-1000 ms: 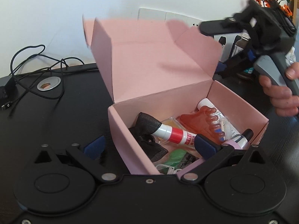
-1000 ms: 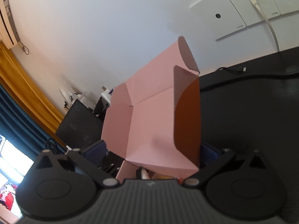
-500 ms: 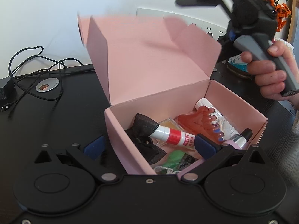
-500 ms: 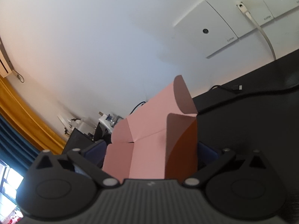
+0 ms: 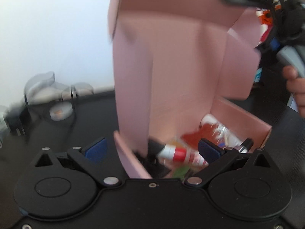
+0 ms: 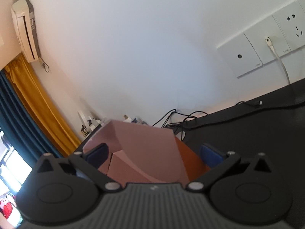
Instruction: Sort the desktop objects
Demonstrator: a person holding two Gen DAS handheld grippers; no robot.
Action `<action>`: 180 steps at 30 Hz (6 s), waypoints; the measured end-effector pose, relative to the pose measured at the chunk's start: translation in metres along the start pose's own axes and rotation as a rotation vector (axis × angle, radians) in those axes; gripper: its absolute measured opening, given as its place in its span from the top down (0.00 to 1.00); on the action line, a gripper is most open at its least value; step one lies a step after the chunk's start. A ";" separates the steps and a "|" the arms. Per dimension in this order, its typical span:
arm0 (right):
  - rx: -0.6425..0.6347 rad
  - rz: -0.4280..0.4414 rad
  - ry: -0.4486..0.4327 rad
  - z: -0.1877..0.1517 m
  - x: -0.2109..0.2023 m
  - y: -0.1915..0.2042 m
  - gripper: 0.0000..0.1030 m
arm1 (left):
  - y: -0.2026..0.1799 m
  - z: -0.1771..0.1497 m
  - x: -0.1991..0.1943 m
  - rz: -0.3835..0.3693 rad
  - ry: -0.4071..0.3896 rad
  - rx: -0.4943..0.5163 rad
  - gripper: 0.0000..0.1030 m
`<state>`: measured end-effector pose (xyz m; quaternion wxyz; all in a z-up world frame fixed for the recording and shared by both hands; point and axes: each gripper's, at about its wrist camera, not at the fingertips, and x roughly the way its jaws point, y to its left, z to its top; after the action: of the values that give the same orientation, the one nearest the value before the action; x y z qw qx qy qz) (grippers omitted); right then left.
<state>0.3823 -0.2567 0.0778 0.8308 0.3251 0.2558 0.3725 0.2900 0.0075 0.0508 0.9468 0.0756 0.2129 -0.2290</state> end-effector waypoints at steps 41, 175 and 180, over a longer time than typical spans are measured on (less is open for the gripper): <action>-0.012 -0.078 -0.001 -0.055 -0.012 -0.003 0.00 | -0.012 -0.009 -0.033 -0.061 -0.253 0.053 0.00; -0.142 -0.414 -0.122 -0.067 -0.020 0.004 0.01 | 0.007 -0.005 -0.032 -0.186 -0.216 -0.010 0.00; -0.168 -0.330 -0.164 -0.053 -0.039 0.000 0.01 | 0.003 -0.004 -0.036 -0.205 -0.234 -0.002 0.00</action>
<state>0.3237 -0.2682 0.0502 0.9228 0.2373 0.2053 0.2237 0.2611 0.0254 0.0628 0.9369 0.0251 0.1080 -0.3316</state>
